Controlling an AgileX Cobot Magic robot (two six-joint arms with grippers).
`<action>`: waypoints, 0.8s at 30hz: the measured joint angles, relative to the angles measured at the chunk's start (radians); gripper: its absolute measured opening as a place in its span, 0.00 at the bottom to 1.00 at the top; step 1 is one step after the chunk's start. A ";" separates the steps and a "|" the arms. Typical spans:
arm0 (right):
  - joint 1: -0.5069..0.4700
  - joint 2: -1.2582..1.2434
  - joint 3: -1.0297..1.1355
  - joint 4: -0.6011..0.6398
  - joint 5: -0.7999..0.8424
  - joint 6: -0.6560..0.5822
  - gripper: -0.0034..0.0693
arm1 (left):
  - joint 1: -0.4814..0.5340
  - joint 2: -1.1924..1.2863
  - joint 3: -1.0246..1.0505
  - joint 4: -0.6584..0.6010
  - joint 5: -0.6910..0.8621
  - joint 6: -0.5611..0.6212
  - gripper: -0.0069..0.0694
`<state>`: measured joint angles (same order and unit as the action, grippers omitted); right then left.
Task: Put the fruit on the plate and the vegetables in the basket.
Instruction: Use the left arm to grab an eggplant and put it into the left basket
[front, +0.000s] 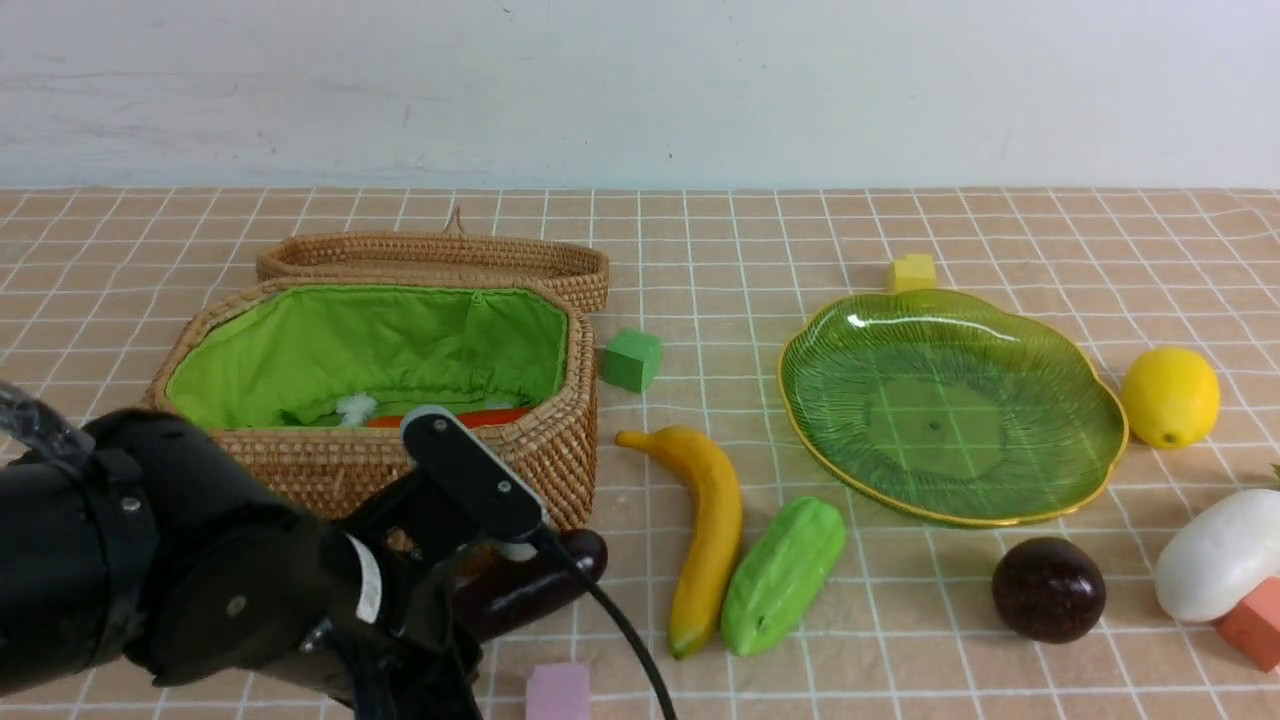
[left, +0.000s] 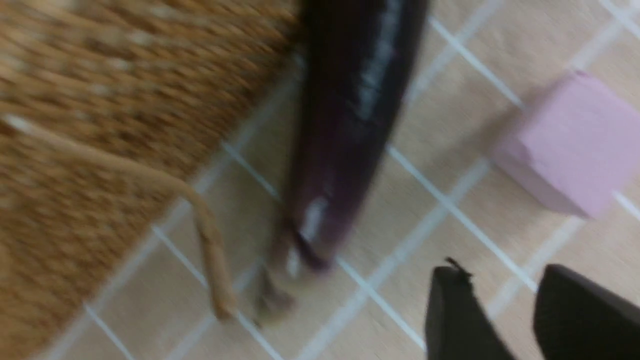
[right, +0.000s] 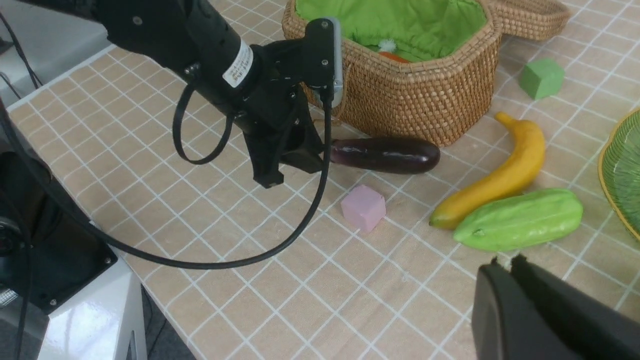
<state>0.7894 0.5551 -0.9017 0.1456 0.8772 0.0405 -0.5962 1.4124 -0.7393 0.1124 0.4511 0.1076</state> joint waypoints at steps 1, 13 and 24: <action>0.000 0.000 0.000 0.000 0.000 0.000 0.09 | 0.010 0.000 0.006 0.001 -0.020 0.008 0.48; 0.000 0.000 0.000 0.004 -0.024 0.008 0.09 | 0.065 0.168 0.031 0.042 -0.246 0.230 0.66; 0.000 0.000 0.000 0.037 -0.025 0.011 0.09 | 0.072 0.238 0.021 0.082 -0.277 0.240 0.64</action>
<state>0.7894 0.5551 -0.9017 0.1826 0.8523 0.0517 -0.5237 1.6503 -0.7179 0.1946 0.1739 0.3473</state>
